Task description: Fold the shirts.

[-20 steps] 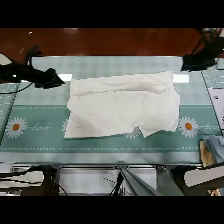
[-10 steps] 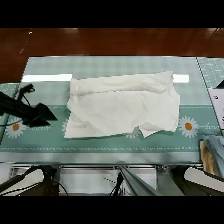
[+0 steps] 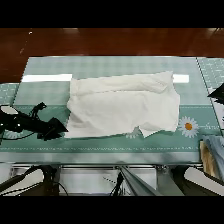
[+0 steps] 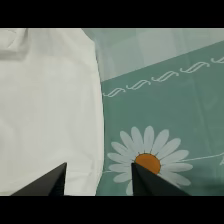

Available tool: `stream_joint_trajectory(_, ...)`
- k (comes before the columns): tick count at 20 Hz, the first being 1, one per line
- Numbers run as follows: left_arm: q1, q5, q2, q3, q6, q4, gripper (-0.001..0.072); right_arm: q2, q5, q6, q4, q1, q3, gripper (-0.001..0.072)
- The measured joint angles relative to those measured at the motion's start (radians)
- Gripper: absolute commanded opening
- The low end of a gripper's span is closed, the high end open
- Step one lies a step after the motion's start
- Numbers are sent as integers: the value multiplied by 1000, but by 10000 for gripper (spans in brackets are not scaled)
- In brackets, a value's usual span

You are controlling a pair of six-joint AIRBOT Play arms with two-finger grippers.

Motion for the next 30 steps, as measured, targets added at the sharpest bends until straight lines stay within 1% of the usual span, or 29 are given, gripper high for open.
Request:
stream_joint_trajectory(2, -43, 21, -36, -11, -1, -54, 561, 1, -7, -5, 5, -1, -5, 492)
stream_joint_trajectory(3, -69, 33, -56, -13, -2, -76, 400, 2, -10, -5, 5, -1, -6, 492)
stream_joint_trajectory(4, -95, 61, -79, -16, -7, -85, 179, 2, -11, -7, 6, -1, -7, 492)
stream_joint_trajectory(5, -114, 94, -97, -18, -14, -95, 70, 2, -10, -8, 6, -1, -8, 488)
stream_joint_trajectory(6, -130, 109, -110, -19, -24, -107, 27, 2, -10, -10, 4, -1, -9, 474)
stream_joint_trajectory(8, -143, 114, -123, -20, -35, -117, 26, 2, 0, -16, -32, -2, -10, 458)
stream_joint_trajectory(10, -142, 114, -127, -21, -26, -119, 25, 2, 11, -15, -90, -11, -26, 458)
stream_joint_trajectory(11, -139, 113, -127, -22, -15, -119, 25, 2, 17, -14, -106, -21, -47, 461)
stream_joint_trajectory(12, -136, 114, -124, -22, -5, -117, 25, 3, 29, -14, -111, -34, -73, 479)
stream_joint_trajectory(13, -134, 117, -119, -22, 6, -116, 25, 3, 38, -12, -106, -49, -110, 499)
stream_joint_trajectory(17, -126, 138, -88, -23, 34, -108, 25, 3, 41, -32, -36, -83, -296, 498)
stream_joint_trajectory(20, -124, 172, -63, -22, 42, -106, 25, 3, -16, -55, 13, -91, -430, 497)
stream_joint_trajectory(24, -122, 196, -48, -21, 49, -106, 25, 3, -114, -79, 78, -84, -548, 494)
stream_joint_trajectory(28, -122, 200, -43, -21, 51, -108, 25, 3, -252, -87, 135, 3, -607, 493)
stream_joint_trajectory(29, -122, 200, -42, -21, 52, -108, 25, 3, -289, -86, 150, 32, -613, 475)
stream_joint_trajectory(30, -122, 200, -42, -21, 52, -108, 25, 4, -325, -78, 165, 66, -617, 404)
